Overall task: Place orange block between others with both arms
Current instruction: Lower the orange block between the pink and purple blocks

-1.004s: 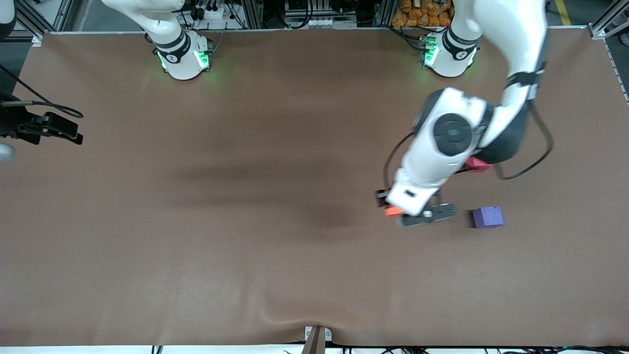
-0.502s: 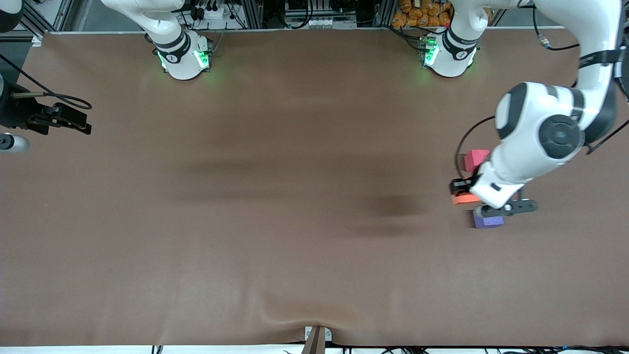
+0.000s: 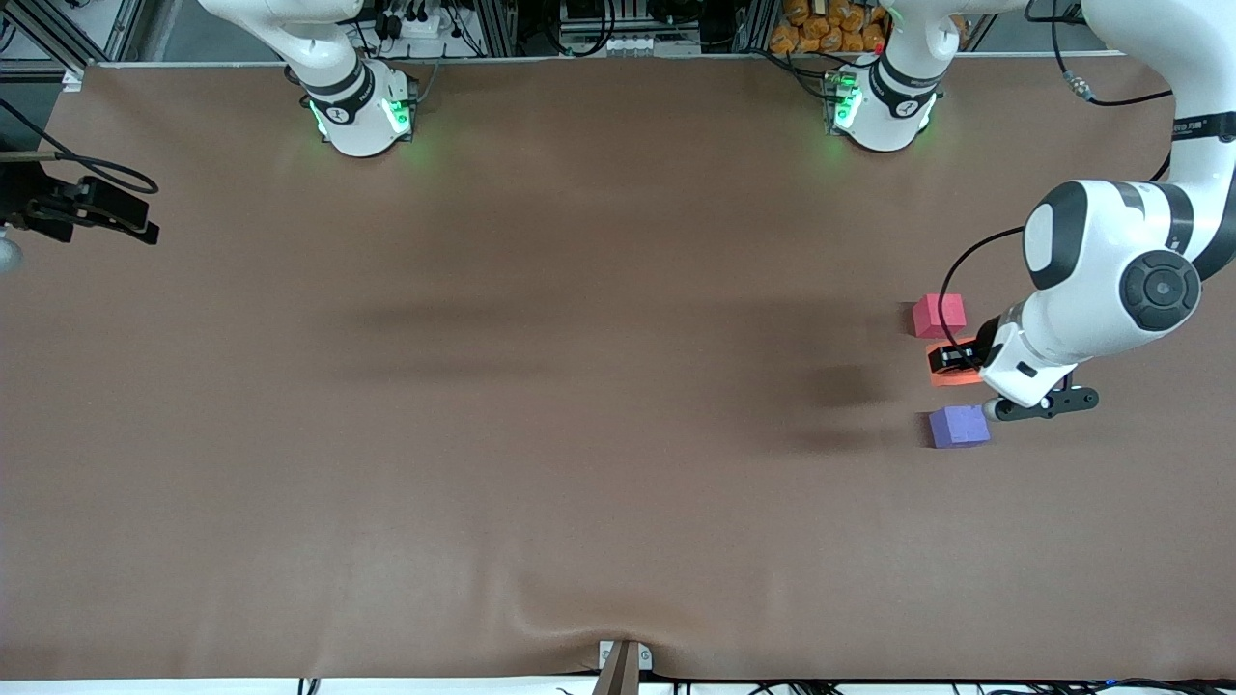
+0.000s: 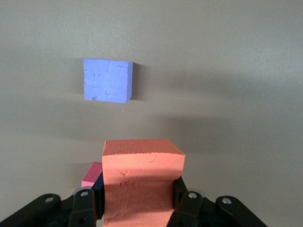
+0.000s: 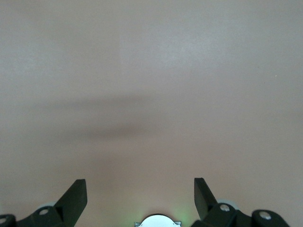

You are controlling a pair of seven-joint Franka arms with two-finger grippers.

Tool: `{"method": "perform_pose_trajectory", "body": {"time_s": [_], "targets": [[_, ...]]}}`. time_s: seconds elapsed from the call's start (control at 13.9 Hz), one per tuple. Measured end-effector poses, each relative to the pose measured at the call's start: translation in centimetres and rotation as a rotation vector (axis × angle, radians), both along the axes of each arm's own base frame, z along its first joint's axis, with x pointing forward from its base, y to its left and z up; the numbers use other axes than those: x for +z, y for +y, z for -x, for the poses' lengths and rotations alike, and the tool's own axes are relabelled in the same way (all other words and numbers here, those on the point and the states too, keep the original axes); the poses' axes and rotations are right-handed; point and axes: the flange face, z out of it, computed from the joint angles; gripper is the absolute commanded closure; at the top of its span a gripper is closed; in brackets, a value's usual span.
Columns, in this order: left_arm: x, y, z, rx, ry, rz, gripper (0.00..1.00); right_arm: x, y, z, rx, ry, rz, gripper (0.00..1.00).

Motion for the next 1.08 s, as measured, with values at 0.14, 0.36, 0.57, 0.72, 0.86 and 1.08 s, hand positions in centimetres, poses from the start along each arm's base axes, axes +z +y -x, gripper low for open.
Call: {"method": "perform_pose_trajectory", "body": {"time_s": [0.14, 0.36, 0.57, 0.72, 0.86, 1.08], "targets": [[-1.0, 1.8, 0.4, -0.008, 0.005, 0.034, 0.71, 0.1, -0.4, 0.1, -0.008, -0.003, 0.0, 0.0], [-3.1, 4.3, 1.1, -0.034, -0.021, 0.047, 0.7, 0.2, -0.9, 0.1, -0.006, -0.004, 0.0, 0.0], [-5.9, 5.7, 2.1, -0.046, -0.058, 0.047, 0.7, 0.3, -2.2, 0.2, -0.017, -0.009, -0.002, 0.0], [-7.3, 5.9, 2.5, -0.053, -0.064, 0.047, 0.7, 0.3, -3.1, 0.2, -0.03, -0.011, -0.003, 0.0], [-8.3, 6.4, 2.7, -0.048, -0.06, 0.048, 0.7, 0.4, -3.3, 0.2, -0.031, -0.014, -0.003, 0.0], [-9.7, 7.8, 3.0, -0.059, -0.057, 0.052, 0.7, 0.4, -3.3, 0.1, -0.029, -0.021, -0.003, 0.0]]}}
